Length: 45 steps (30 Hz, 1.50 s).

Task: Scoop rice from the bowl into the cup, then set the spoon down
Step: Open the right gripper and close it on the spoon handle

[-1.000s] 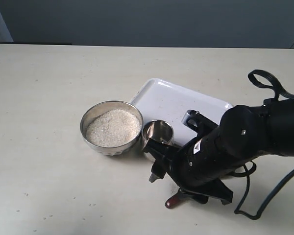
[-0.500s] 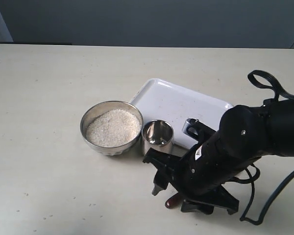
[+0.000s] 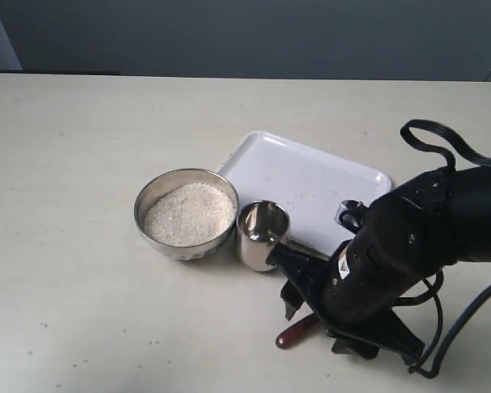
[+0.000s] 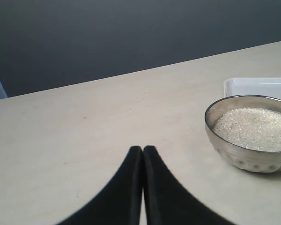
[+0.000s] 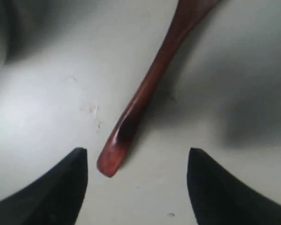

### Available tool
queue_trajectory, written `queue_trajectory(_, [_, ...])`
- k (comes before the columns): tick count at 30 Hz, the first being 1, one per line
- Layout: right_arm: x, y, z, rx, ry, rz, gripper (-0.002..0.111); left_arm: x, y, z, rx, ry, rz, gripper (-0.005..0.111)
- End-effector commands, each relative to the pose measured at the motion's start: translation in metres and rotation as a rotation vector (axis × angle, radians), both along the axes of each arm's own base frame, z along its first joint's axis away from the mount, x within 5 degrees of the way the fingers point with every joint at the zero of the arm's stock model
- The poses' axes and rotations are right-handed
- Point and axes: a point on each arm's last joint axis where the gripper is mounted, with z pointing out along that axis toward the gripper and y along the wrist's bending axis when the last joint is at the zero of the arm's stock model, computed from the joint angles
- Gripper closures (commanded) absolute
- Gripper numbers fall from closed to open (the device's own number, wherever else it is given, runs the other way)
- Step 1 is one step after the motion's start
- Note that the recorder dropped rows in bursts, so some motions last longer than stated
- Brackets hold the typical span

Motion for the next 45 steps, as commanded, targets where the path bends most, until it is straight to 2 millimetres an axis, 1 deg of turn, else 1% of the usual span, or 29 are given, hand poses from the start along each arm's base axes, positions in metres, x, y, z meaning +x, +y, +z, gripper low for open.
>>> queue_trajectory(1, [0.006, -0.001, 0.000, 0.005, -0.064, -0.031, 0.049, 0.000, 0.000, 0.002, -0.010, -0.014, -0.002, 0.106])
queue_trajectory(6, [0.010, 0.002, 0.002, 0.034, -0.114, -0.019, 0.049, 0.000, 0.000, 0.002, -0.010, -0.014, -0.002, 0.106])
queue_trajectory(19, [0.006, -0.003, 0.000, -0.022, -0.073, -0.008, 0.049, 0.000, 0.000, 0.002, -0.010, -0.014, -0.002, 0.106])
queue_trajectory(23, [0.007, -0.003, 0.000, -0.030, -0.086, 0.007, 0.049, 0.000, 0.000, 0.002, -0.010, -0.014, -0.002, 0.106])
queue_trajectory(33, [0.011, 0.000, -0.012, -0.039, -0.090, -0.019, 0.049, 0.000, 0.000, 0.002, -0.010, -0.014, -0.002, 0.106])
queue_trajectory(37, [0.011, -0.001, -0.012, -0.044, -0.099, -0.006, 0.049, 0.000, 0.000, 0.002, -0.010, -0.014, -0.002, 0.106])
queue_trajectory(45, [0.009, -0.003, -0.024, -0.108, -0.044, -0.008, 0.049, 0.000, 0.000, 0.002, -0.010, -0.014, -0.002, 0.106])
